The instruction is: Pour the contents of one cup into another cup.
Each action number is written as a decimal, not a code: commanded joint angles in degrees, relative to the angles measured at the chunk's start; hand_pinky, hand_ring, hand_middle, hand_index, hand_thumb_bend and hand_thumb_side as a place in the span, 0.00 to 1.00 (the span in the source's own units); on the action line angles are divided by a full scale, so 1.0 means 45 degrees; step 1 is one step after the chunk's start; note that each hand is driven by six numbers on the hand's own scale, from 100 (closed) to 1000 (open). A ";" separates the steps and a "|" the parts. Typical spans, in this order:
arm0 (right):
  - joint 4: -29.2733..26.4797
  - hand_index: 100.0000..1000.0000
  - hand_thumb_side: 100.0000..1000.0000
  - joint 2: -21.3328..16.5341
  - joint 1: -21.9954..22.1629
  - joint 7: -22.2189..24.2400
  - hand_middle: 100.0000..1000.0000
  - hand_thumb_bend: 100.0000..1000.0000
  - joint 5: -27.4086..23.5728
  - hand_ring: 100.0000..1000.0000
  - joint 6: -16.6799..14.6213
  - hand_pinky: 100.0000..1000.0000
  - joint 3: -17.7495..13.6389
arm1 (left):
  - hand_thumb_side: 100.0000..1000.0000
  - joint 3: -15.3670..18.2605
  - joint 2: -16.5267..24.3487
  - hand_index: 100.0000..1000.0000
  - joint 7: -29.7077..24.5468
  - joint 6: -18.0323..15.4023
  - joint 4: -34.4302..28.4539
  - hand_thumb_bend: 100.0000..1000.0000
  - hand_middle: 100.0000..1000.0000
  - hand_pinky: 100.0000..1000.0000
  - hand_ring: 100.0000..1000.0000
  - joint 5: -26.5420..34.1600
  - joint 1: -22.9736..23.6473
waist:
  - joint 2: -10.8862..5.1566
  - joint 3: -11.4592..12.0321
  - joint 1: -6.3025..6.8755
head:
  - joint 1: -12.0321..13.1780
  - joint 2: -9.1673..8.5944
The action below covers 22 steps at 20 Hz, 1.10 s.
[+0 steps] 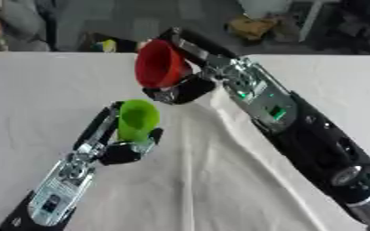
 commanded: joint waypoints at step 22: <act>-0.0195 0.38 0.00 -0.0318 -0.0257 -0.0530 0.21 0.00 0.3924 0.30 -0.1938 0.40 -0.0044 | 0.19 0.0053 -0.0193 0.61 -0.0152 -0.0020 -0.0238 0.00 0.22 0.00 0.28 0.0778 -0.0084 | -0.0188 0.0112 0.0051 | 0.0160 -0.0084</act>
